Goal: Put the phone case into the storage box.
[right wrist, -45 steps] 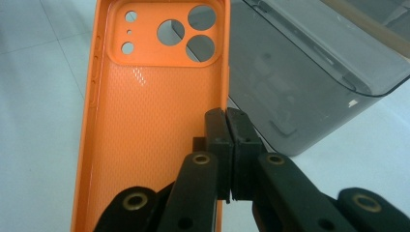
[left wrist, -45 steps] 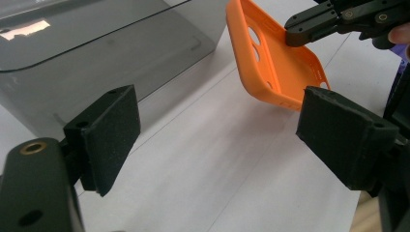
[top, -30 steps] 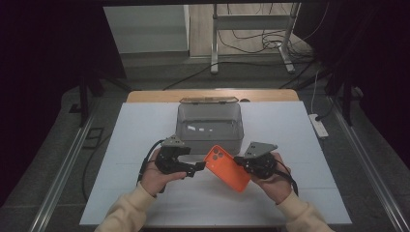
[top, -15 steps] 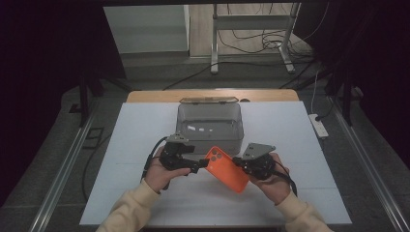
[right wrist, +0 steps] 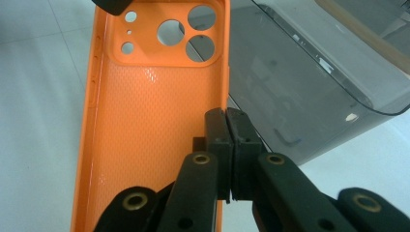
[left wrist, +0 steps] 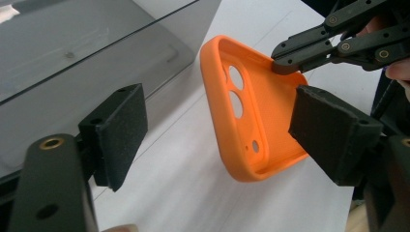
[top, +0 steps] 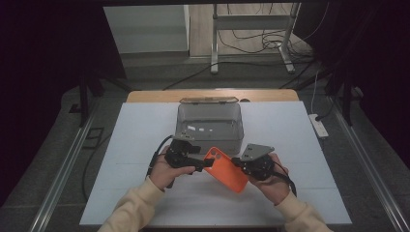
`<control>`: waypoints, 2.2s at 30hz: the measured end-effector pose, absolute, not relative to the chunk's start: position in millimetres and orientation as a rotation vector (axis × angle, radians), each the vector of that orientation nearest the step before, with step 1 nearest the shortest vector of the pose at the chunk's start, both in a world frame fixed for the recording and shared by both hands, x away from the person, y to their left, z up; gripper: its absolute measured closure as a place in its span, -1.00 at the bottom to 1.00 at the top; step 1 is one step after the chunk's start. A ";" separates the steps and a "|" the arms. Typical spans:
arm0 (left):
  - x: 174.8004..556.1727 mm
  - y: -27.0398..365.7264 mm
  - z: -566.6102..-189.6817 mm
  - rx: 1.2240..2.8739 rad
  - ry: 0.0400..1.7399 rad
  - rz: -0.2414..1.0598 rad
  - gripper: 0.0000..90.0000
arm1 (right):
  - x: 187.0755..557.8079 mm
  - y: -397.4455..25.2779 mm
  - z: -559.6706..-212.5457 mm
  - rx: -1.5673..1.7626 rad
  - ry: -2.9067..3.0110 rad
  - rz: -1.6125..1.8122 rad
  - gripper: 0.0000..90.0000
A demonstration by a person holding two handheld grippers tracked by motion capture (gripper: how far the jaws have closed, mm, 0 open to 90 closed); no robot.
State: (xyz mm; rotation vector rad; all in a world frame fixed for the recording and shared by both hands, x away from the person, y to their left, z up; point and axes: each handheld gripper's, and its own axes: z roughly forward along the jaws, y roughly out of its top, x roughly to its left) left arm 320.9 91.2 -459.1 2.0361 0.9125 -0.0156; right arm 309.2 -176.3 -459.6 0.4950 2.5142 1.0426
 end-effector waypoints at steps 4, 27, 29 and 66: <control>322.7 89.0 -460.7 2.048 0.912 -0.032 -0.47 | 309.0 -176.1 -459.4 0.489 2.512 1.041 0.97; 326.9 82.5 -464.0 2.079 0.877 -0.091 0.04 | 307.4 -174.8 -459.0 0.460 2.502 1.041 0.97; 327.2 82.0 -464.6 2.081 0.875 -0.097 0.09 | 307.4 -174.8 -458.8 0.459 2.502 1.042 0.97; 323.5 90.9 -454.7 1.951 0.847 -0.053 0.77 | 304.9 -178.2 -452.2 0.428 2.429 1.144 0.91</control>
